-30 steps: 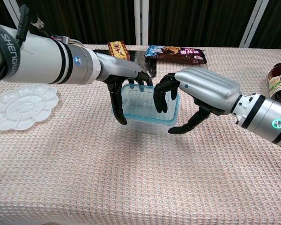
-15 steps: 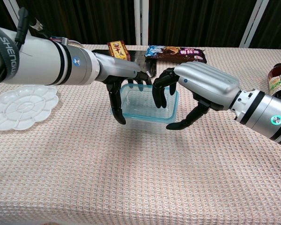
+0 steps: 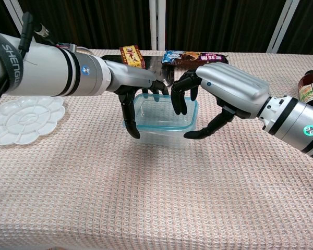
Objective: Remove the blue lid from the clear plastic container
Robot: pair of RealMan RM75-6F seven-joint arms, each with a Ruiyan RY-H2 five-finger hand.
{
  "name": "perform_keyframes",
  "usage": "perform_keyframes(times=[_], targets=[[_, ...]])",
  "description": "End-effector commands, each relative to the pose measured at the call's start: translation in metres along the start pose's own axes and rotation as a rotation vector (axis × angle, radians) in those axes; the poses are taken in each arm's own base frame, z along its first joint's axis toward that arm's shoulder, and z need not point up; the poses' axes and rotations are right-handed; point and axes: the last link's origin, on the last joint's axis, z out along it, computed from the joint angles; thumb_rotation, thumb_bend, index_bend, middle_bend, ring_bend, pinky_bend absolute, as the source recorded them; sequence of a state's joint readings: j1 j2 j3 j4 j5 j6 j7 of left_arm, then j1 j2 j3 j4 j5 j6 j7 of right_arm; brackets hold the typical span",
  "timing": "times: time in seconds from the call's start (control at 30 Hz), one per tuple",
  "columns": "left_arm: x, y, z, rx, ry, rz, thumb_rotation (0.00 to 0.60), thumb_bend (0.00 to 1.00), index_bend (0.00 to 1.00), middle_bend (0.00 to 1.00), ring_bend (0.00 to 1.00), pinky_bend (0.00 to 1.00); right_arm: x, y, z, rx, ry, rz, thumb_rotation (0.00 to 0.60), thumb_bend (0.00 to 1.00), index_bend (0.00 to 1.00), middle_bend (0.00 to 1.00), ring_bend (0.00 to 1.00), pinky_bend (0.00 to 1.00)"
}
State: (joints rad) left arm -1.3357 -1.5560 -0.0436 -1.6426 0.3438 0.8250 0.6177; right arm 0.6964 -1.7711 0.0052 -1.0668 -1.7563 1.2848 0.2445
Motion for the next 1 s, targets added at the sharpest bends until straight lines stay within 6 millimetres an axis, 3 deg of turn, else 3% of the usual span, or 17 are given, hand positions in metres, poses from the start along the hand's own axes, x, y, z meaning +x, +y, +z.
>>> perform_keyframes(times=[0.03, 0.23, 0.77, 1.0], targets=[[0.001, 0.0, -0.001, -0.006, -0.007, -0.015, 0.6, 0.0, 0.18, 0.32, 0.22, 0.29, 0.0, 0.001, 0.001, 0.004, 0.008, -0.023, 0.6, 0.22, 0.55, 0.53, 0.33, 0.45], [0.003, -0.001, -0.005, -0.026, -0.034, -0.045, 0.6, 0.0, 0.16, 0.31, 0.22, 0.27, -0.001, 0.001, 0.003, 0.02, 0.026, -0.061, 0.6, 0.32, 0.56, 0.53, 0.33, 0.45], [0.006, 0.0, -0.01, -0.059, -0.069, -0.08, 0.6, 0.0, 0.1, 0.23, 0.18, 0.25, 0.004, 0.0, 0.007, 0.046, 0.068, -0.077, 0.6, 0.41, 0.57, 0.53, 0.34, 0.45], [0.007, -0.001, -0.012, -0.065, -0.079, -0.089, 0.6, 0.0, 0.05, 0.15, 0.08, 0.15, 0.005, 0.003, 0.009, 0.047, 0.043, -0.088, 0.6, 0.42, 0.57, 0.53, 0.34, 0.45]])
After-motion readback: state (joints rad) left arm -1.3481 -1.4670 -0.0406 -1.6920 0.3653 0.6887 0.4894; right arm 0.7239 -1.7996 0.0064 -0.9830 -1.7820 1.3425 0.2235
